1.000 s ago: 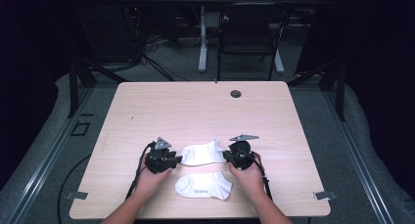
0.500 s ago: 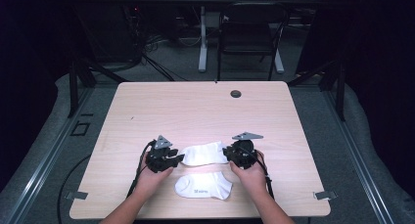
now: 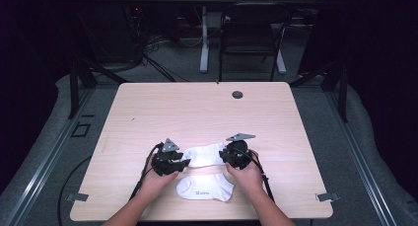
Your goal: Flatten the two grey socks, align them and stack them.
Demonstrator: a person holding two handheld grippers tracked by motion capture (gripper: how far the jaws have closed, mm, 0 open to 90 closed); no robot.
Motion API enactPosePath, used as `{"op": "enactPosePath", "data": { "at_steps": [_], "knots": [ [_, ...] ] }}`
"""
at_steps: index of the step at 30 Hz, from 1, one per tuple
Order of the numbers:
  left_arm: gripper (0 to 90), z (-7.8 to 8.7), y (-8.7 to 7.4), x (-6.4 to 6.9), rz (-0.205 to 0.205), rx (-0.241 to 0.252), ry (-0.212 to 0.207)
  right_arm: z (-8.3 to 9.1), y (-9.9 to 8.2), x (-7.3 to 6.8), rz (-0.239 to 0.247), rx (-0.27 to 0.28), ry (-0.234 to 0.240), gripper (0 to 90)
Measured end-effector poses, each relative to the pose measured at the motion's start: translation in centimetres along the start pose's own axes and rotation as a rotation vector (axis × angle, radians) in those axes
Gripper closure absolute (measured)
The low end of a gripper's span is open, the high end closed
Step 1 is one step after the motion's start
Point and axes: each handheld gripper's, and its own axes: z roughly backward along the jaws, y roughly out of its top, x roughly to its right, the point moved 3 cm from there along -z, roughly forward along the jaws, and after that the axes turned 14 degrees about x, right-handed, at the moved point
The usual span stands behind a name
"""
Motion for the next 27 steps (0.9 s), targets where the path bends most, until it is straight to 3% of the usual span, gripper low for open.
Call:
{"op": "enactPosePath", "data": {
  "at_steps": [13, 20, 27],
  "knots": [
    [54.7, 0.2, -0.7, -0.5, 0.008, 0.016, 0.000, -0.6, -1.5, 0.6, -0.001, -0.046, -0.024, 77.3],
    [54.9, 0.3, -0.9, -0.7, 0.000, 0.021, -0.001, -0.5, -1.9, 0.4, 0.037, -0.034, -0.034, 81.9],
    [55.0, 0.7, -1.3, -0.9, -0.001, 0.044, 0.007, 0.4, -2.4, 0.4, -0.007, -0.037, -0.032, 83.5]
  ]
}}
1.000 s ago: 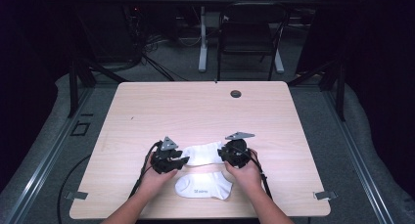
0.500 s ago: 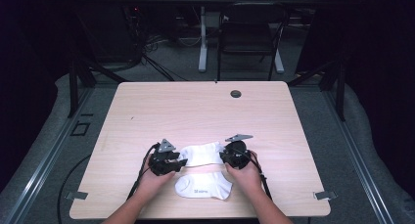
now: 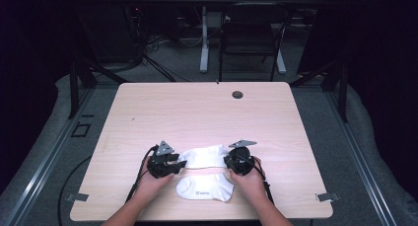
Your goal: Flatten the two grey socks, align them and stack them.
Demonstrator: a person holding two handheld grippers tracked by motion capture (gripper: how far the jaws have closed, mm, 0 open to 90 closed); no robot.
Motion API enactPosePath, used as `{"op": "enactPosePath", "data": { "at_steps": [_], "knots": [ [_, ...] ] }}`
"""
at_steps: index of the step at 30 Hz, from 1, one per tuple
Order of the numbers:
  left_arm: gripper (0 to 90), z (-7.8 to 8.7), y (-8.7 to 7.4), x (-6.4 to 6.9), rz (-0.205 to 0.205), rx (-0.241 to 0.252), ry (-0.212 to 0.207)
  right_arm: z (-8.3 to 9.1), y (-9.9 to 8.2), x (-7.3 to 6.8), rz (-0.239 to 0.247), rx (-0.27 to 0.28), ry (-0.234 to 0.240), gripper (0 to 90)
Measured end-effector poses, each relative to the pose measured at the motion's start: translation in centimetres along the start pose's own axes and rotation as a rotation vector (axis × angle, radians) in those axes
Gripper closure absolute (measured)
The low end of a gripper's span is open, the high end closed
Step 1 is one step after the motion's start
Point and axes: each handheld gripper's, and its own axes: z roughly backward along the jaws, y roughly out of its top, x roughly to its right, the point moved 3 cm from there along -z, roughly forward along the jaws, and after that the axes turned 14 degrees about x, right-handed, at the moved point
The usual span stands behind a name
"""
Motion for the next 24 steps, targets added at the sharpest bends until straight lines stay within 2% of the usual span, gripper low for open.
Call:
{"op": "enactPosePath", "data": {
  "at_steps": [4, 9, 12, 15, 18, 24],
  "knots": [
    [55.2, 0.2, -0.1, -0.1, -0.014, -0.002, -0.004, 0.4, -0.3, -0.1, 0.010, -0.006, 0.010, 83.1],
    [55.8, 0.3, -0.1, -0.2, -0.006, -0.001, -0.005, 0.8, -0.5, -0.1, -0.012, -0.013, 0.023, 81.2],
    [57.0, 0.4, -0.2, -0.4, 0.001, -0.003, -0.005, 1.1, -0.5, 0.2, -0.049, -0.016, 0.029, 80.5],
    [57.0, 0.5, -0.2, -0.5, -0.002, -0.003, -0.005, 1.2, -0.5, 0.3, -0.052, -0.014, 0.026, 80.3],
    [57.0, 0.5, -0.2, -0.5, 0.004, -0.004, -0.004, 1.6, 0.1, 0.2, -0.059, 0.042, 0.060, 78.5],
    [57.1, 0.4, -0.1, -0.5, 0.013, -0.006, -0.002, 1.3, 0.9, 0.0, -0.031, 0.088, 0.059, 75.3]
  ]
}}
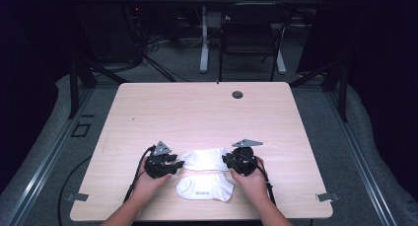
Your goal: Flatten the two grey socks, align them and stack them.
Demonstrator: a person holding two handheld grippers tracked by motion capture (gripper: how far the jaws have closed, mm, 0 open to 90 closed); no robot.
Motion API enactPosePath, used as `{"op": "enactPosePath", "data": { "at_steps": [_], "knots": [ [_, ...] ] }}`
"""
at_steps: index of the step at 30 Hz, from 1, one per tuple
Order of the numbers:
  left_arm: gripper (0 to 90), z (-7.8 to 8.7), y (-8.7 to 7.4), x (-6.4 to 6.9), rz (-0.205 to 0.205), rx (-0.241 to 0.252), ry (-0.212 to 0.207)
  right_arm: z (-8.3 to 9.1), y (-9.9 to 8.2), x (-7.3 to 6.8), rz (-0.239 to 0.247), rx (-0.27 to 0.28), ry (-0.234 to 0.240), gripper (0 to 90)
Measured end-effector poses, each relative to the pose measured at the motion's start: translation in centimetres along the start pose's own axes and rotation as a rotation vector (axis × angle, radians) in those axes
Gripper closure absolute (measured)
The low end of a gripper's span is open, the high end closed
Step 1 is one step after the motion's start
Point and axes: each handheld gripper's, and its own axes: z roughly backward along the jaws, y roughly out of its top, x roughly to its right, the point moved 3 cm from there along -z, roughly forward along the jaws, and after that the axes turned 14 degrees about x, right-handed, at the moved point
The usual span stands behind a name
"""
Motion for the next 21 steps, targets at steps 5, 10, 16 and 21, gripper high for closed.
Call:
{"op": "enactPosePath", "data": {
  "at_steps": [5, 10, 16, 21],
  "knots": [
    [57.3, 0.0, 0.0, 0.1, -0.009, -0.003, 0.001, -0.9, -0.6, 1.1, 0.000, -0.042, -0.041, 75.3],
    [57.4, -0.1, 0.0, 0.1, -0.015, -0.006, 0.001, -1.1, -0.9, 1.7, -0.012, -0.046, -0.061, 75.9],
    [56.8, -0.1, 0.2, 0.1, -0.007, -0.015, 0.005, -0.6, -0.8, 2.2, -0.031, -0.034, -0.063, 73.6],
    [56.0, -0.1, 0.4, 0.1, 0.010, -0.014, 0.007, -0.4, -0.5, 2.4, -0.043, -0.009, -0.069, 69.0]
  ]
}}
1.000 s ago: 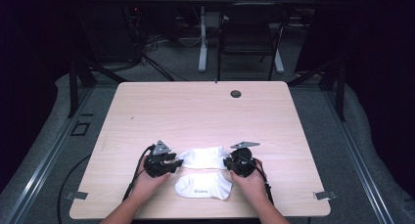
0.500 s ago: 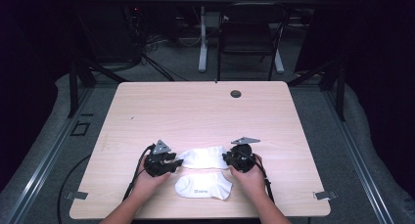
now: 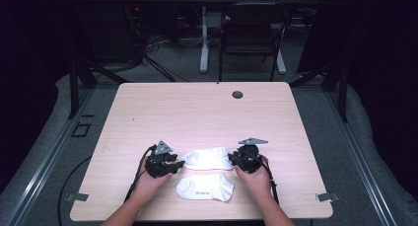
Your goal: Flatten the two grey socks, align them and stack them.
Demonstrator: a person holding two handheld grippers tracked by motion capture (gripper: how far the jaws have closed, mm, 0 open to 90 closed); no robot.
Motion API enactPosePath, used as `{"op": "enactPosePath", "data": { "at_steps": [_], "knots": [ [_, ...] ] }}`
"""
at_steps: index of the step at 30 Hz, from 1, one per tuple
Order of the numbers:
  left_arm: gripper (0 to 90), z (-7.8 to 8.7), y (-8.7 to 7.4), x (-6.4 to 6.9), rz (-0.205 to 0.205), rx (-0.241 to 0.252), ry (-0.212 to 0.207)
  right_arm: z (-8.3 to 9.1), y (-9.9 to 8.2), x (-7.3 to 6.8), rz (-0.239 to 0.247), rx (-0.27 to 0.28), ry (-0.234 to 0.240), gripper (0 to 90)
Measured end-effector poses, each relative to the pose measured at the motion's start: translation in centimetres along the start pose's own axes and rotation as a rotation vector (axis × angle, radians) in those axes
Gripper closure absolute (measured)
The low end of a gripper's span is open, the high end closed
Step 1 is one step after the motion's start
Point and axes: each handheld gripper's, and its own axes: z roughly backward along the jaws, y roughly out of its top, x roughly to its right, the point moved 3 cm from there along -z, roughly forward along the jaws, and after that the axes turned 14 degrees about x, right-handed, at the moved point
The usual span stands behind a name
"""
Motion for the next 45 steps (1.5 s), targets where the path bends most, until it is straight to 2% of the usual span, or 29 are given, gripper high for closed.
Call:
{"op": "enactPosePath", "data": {
  "at_steps": [5, 9, 13, 18, 20, 21, 22, 24, 25, 26, 28, 33, 41, 45],
  "knots": [
    [56.0, -0.1, 0.5, 0.1, 0.007, 0.008, -0.002, -0.1, 0.1, 0.3, 0.009, 0.008, 0.002, 63.2],
    [58.0, -0.2, 0.7, 0.1, 0.013, 0.006, -0.001, -0.4, 0.3, 0.3, 0.014, 0.035, 0.007, 58.1],
    [60.8, -0.6, 0.5, -0.1, 0.027, -0.016, 0.015, -0.8, 0.0, 0.3, 0.033, 0.017, 0.007, 56.7],
    [65.3, -0.7, 0.4, 0.0, 0.017, -0.022, 0.021, -1.2, -0.3, 0.2, 0.054, 0.006, 0.012, 57.4],
    [66.5, -0.8, 0.4, 0.0, 0.011, -0.018, 0.018, -1.2, -0.3, 0.2, 0.068, 0.004, 0.013, 59.9],
    [70.9, -0.8, 0.4, 0.1, 0.006, -0.019, 0.018, -1.2, -0.3, 0.1, 0.062, 0.000, 0.018, 64.9],
    [72.7, -0.8, 0.4, 0.1, 0.006, -0.019, 0.018, -1.2, -0.3, 0.1, 0.062, 0.000, 0.018, 64.9],
    [74.7, -0.8, 0.4, 0.2, 0.006, -0.020, 0.016, -1.2, -0.3, 0.0, 0.069, 0.000, 0.019, 70.2],
    [78.3, -0.8, 0.3, 0.2, 0.003, -0.021, 0.016, -1.2, -0.3, -0.1, 0.065, -0.006, 0.035, 75.7],
    [78.3, -0.8, 0.4, 0.2, 0.001, -0.027, 0.012, -1.2, -0.3, -0.1, 0.065, -0.006, 0.035, 75.7],
    [83.6, -0.8, 0.3, 0.2, 0.009, -0.023, 0.012, -1.1, -0.4, -0.1, 0.058, -0.026, 0.045, 82.8],
    [88.9, -0.8, 0.3, 0.3, 0.014, -0.024, 0.005, -1.1, -0.4, -0.1, 0.037, -0.031, 0.060, 85.6],
    [90.0, -0.7, 0.4, 0.0, 0.032, -0.021, 0.001, -0.8, -0.1, -0.2, 0.021, -0.022, 0.075, 85.9],
    [90.0, -0.4, 0.7, 0.0, 0.043, -0.002, -0.003, -0.4, 0.2, -0.4, 0.011, 0.001, 0.082, 85.9]
  ]
}}
